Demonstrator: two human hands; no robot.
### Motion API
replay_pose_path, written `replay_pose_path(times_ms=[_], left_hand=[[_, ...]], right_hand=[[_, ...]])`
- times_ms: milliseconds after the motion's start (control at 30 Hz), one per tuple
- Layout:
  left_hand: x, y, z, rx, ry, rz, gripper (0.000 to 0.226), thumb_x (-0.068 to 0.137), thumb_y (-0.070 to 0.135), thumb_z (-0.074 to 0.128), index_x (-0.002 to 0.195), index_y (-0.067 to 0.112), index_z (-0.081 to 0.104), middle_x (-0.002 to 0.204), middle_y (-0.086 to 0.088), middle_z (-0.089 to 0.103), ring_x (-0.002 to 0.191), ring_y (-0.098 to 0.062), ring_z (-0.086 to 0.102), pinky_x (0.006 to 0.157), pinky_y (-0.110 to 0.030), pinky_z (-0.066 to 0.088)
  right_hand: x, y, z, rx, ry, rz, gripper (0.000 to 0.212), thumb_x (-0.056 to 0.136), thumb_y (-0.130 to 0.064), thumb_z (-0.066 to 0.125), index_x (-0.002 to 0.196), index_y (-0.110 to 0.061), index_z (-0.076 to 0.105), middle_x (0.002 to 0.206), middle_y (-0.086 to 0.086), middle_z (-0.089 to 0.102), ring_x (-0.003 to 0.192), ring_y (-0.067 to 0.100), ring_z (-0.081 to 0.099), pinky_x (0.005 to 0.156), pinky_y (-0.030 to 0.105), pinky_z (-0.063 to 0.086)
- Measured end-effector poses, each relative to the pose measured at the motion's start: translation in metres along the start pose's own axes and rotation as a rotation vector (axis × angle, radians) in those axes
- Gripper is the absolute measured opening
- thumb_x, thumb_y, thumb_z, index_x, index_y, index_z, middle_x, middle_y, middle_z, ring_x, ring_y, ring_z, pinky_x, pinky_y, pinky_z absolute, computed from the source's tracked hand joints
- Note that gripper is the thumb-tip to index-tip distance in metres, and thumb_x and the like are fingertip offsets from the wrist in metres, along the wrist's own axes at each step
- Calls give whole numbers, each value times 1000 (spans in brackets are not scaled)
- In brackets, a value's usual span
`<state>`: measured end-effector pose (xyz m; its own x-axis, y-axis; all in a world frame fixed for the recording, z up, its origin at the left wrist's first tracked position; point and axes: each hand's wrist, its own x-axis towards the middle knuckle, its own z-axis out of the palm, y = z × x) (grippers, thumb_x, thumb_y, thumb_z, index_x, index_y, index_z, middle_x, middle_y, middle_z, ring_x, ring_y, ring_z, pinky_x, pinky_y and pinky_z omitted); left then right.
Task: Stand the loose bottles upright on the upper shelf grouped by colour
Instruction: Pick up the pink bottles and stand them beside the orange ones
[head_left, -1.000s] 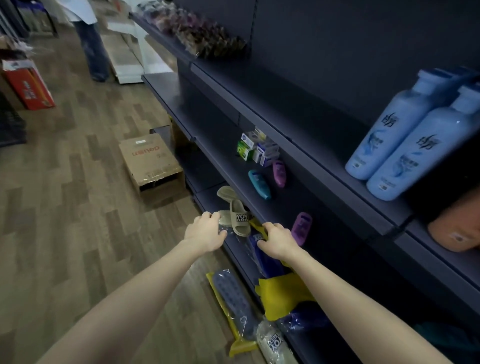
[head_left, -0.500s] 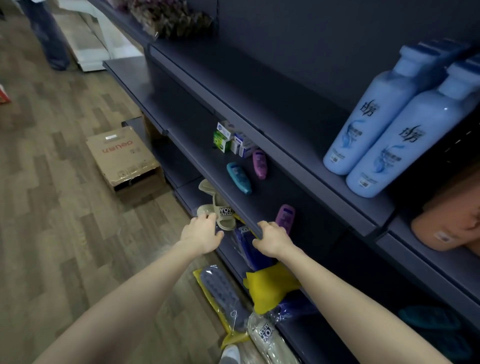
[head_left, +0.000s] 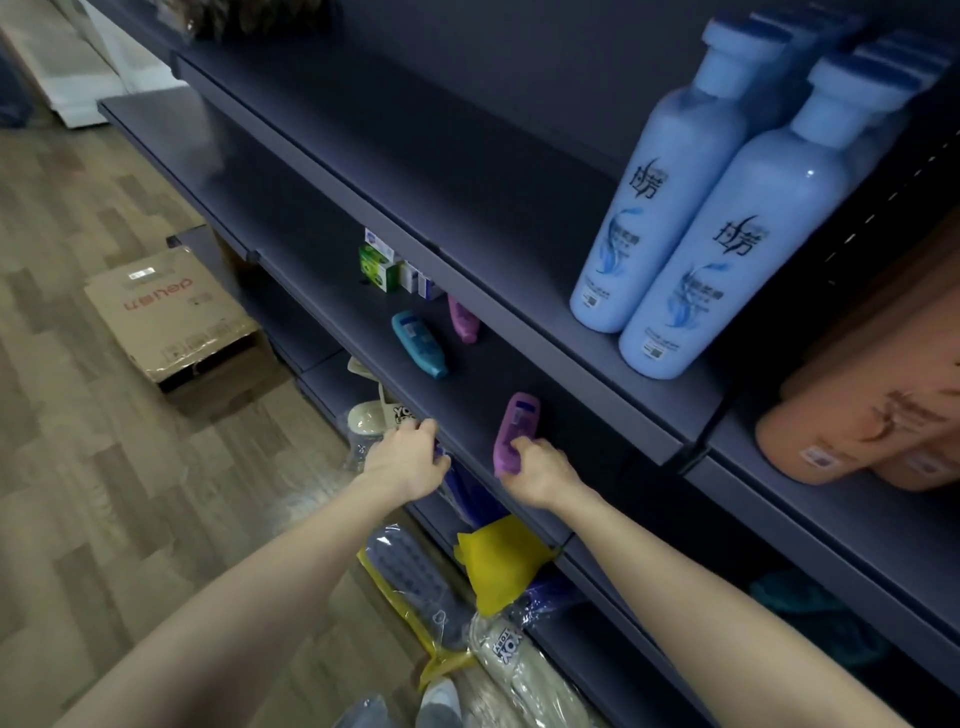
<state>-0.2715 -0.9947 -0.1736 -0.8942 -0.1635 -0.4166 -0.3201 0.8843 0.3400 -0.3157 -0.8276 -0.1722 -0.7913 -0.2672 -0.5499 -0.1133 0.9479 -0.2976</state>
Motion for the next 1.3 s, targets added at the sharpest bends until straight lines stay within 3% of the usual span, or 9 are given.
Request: replay_pose_path(times_ms=[500,833,1300], left_hand=[[59,17,31,99,-163,194,52,93,30,49,140,16,34,137,-12,39,127,-32,39,100,-42,40],[104,3,58,138,-231,299,51,93,28,50,140,15,36,137,-13,40,127,-34,38,102,-43,38],[154,-10,93,264,-219,450,51,92,26,49,140,14,36,137,-14,39,127,-34,35,101,-42,35]], right_hand=[[27,29,31,184,34,245,53,91,-30,53,139,-15,36,138,17,40,128,38,39,106,44,37],[67,23,72,307,99,357,44,90,-25,53,132,-16,44,131,16,46,124,37,43,101,37,40],[104,26,109,427,262,444,45,92,-17,52,135,-11,41,130,19,46,120,38,45,97,36,39]])
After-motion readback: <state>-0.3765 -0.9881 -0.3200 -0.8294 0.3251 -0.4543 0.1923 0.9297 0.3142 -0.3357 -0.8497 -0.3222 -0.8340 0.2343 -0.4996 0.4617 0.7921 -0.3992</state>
